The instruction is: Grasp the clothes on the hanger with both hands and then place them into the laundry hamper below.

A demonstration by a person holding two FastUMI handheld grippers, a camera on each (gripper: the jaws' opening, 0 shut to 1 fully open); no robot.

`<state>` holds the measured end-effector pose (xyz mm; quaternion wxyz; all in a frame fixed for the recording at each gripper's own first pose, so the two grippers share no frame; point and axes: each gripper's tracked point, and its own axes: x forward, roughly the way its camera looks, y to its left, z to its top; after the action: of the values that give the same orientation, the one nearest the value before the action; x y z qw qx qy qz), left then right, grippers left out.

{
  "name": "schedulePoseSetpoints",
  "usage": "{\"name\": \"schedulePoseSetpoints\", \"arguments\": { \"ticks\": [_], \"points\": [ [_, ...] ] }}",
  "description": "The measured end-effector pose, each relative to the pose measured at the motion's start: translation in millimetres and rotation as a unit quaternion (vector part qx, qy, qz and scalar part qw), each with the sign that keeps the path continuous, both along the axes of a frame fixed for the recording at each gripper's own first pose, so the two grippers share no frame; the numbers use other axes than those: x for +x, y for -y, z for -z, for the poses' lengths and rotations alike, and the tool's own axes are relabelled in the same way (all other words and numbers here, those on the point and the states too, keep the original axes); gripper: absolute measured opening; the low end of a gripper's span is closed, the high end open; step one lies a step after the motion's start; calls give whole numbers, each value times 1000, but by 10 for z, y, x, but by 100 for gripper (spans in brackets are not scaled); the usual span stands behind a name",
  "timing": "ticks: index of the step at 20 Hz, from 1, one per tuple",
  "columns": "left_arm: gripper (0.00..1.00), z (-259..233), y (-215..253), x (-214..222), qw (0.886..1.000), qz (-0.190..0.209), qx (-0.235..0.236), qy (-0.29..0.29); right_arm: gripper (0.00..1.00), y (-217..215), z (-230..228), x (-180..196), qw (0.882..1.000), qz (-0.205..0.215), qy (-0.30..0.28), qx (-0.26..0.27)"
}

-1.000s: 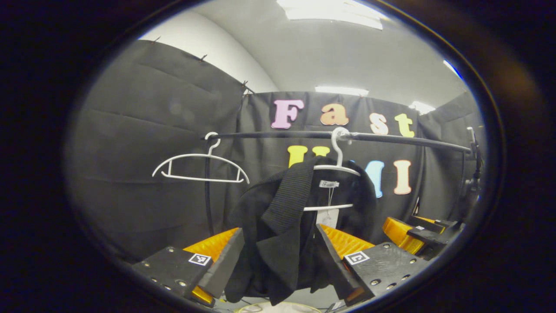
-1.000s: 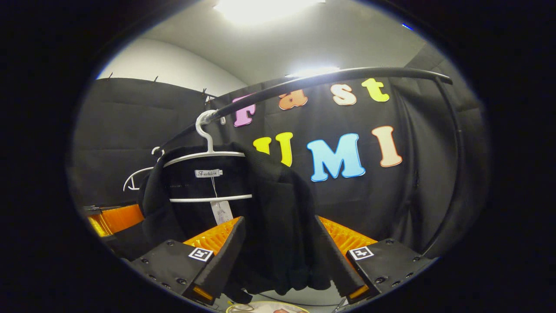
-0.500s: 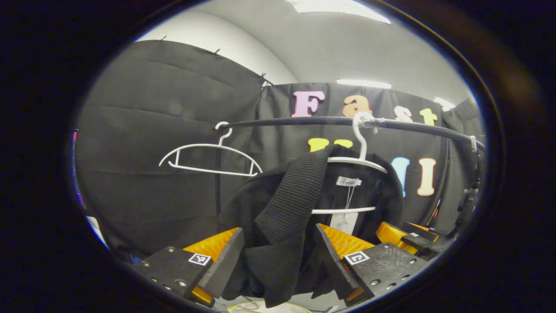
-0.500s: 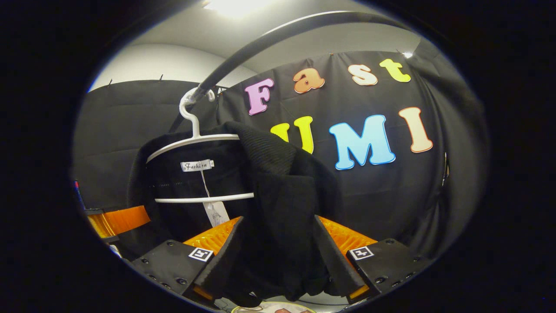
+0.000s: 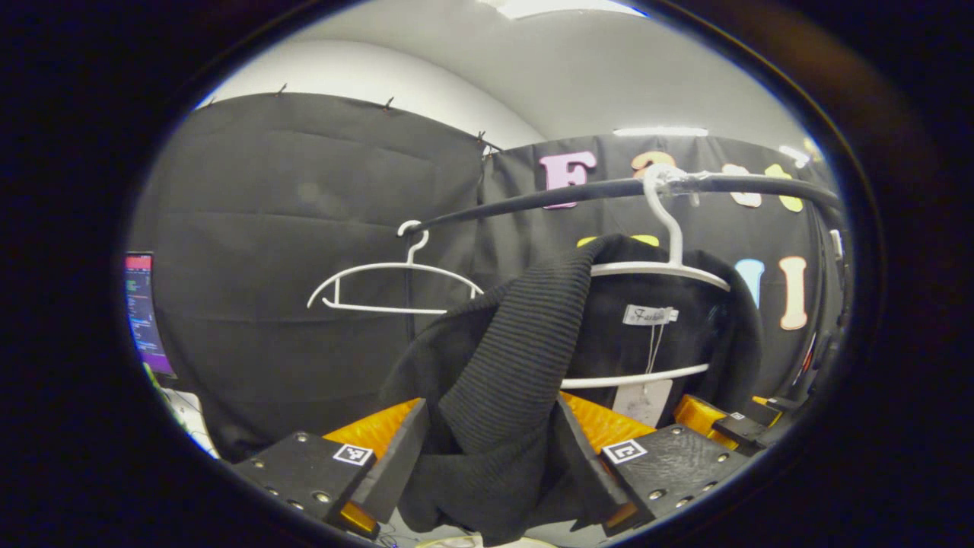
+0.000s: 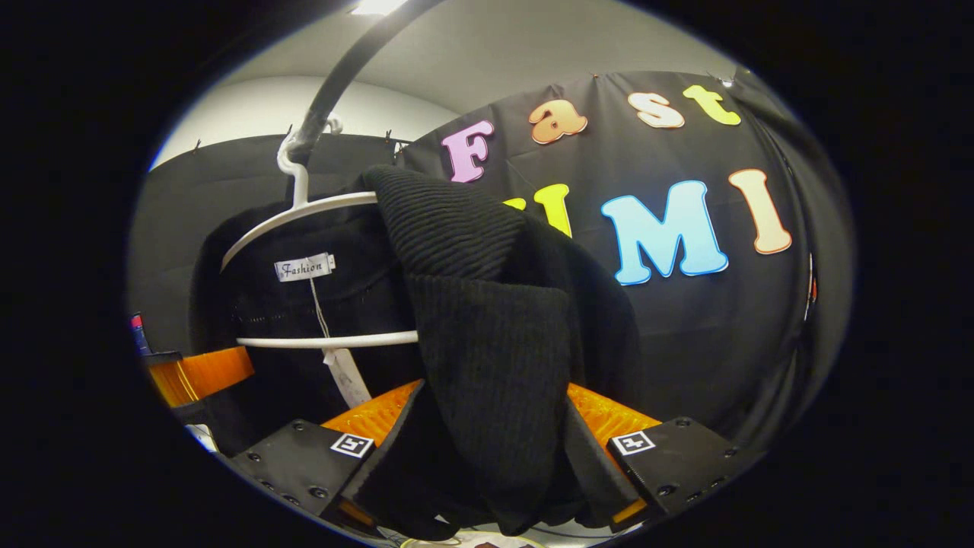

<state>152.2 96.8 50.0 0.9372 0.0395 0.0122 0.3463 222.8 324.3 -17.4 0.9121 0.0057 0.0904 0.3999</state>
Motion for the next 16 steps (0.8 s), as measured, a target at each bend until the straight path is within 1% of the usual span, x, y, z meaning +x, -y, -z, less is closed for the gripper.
{"name": "schedulePoseSetpoints", "arguments": {
  "ticks": [2,3,4,6,7,8,9,10,11,12,13,14,15,16],
  "points": [
    [72,-5,-28,22,1000,-5,9,-4,97,-38,-2,29,1000,-11,6,-1],
    [62,0,-21,36,1000,-2,8,-7,86,-40,14,36,1000,-17,11,-6],
    [52,25,1,46,1000,2,5,-8,82,-36,-2,51,1000,-20,19,-9],
    [32,33,12,94,1000,10,0,-5,54,-69,-35,116,999,-30,26,-2],
    [22,34,29,96,1000,11,-4,-3,40,-49,-45,176,999,-24,26,1],
    [12,44,107,123,1000,27,-12,-1,26,15,-66,216,1000,-18,21,4],
    [12,33,180,148,999,47,-14,0,12,11,-59,183,999,-34,11,6],
    [16,15,135,102,999,41,-12,3,12,-17,-49,146,999,-45,5,6],
    [2,13,191,88,998,61,-20,1,8,14,-80,96,998,-58,1,15],
    [2,4,253,67,997,70,-20,-4,9,-35,-75,108,998,-67,-8,20],
    [5,-27,264,34,997,74,-16,-5,8,8,-85,111,997,-72,-14,24],
    [4,-48,294,19,997,80,-14,-6,8,27,-92,142,997,-72,-15,24],
    [0,-75,314,-4,996,85,-16,-5,8,70,-110,150,997,-69,-15,28],
    [2,-75,327,2,996,92,-21,-3,8,99,-142,162,997,-66,-13,32]
  ]
}}
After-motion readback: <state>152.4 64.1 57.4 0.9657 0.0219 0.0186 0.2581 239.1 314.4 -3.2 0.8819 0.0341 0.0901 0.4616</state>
